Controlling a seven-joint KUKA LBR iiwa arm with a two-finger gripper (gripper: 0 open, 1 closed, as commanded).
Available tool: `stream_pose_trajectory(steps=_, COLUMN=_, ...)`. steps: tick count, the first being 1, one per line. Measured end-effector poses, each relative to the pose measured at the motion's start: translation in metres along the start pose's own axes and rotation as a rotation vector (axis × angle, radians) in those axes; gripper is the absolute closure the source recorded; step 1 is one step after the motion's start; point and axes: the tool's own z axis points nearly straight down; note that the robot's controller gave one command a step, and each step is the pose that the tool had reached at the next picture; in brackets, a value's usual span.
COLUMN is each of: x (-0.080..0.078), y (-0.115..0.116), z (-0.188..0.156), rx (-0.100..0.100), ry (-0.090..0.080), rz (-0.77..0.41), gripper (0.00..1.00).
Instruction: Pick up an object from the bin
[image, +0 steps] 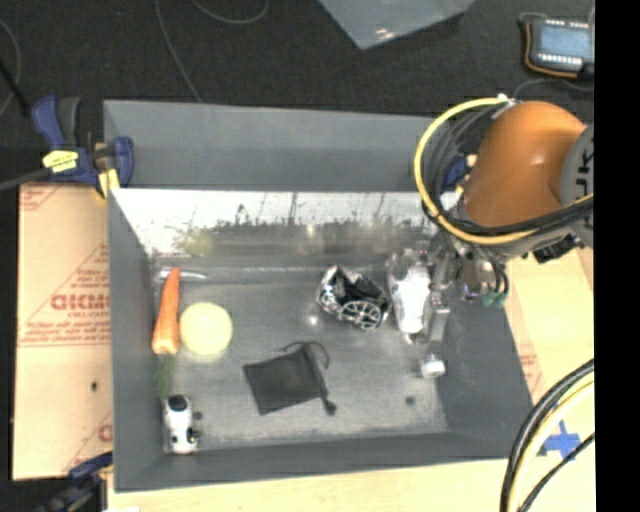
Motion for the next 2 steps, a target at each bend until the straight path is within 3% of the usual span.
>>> stream_pose_trajectory(steps=1, x=-0.002, y=0.0, z=-0.005, rx=0.001, ry=-0.008, rz=-0.002, gripper=0.0)
stream_pose_trajectory(steps=2, x=-0.029, y=0.006, z=0.054, rx=-0.001, ry=-0.013, rz=0.045, gripper=0.0)
